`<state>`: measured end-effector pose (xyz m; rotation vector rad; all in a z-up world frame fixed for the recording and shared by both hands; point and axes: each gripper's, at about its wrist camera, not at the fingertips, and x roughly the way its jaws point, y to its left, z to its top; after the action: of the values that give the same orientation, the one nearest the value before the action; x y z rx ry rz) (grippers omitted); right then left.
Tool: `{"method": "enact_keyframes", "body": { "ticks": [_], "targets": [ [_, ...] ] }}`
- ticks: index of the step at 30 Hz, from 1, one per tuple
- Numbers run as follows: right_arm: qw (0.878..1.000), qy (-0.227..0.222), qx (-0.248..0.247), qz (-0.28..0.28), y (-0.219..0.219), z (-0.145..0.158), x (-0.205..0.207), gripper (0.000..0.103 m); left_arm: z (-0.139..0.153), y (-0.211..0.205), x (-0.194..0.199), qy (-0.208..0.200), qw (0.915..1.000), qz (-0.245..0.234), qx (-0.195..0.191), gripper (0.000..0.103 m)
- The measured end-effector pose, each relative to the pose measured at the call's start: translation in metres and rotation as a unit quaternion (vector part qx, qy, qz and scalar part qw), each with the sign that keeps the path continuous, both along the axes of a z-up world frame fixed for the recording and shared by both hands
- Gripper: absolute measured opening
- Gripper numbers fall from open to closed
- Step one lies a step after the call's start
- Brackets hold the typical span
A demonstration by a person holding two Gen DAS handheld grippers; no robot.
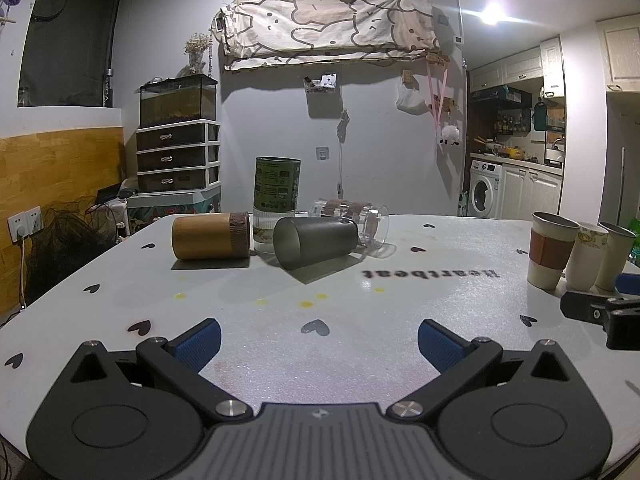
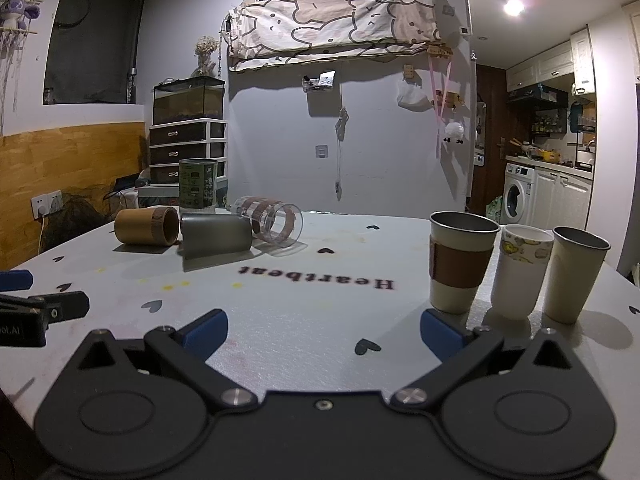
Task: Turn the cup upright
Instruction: 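Move the left tool toward the green tin can on the table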
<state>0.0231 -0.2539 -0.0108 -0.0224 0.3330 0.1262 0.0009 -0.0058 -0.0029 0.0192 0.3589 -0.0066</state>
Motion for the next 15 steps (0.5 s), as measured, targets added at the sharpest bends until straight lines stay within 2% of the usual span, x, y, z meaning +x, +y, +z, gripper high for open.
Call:
{"method": "enact_keyframes", "body": {
  "ticks": [15],
  "targets": [
    [1.000, -0.003, -0.001, -0.002, -0.0006, 0.0010, -0.0020, 0.103, -0.0038, -0.0084, 0.0008, 0.001, 1.0000, -0.003, -0.001, 0.103]
  ]
}}
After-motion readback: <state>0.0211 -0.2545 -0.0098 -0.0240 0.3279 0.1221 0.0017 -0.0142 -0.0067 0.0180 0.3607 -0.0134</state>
